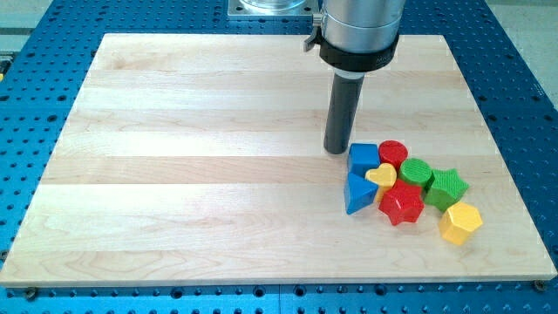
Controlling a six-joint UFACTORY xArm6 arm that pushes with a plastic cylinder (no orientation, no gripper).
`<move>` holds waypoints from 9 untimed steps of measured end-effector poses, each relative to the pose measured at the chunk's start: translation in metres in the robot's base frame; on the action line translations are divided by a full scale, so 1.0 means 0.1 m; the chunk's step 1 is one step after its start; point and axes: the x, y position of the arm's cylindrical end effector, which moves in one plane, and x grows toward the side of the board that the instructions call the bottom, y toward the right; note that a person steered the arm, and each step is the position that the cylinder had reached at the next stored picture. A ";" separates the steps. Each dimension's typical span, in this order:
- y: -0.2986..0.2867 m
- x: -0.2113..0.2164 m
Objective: Move your arm above the green star
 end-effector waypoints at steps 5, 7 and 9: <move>-0.05 -0.26; 0.37 -0.41; 1.29 -0.21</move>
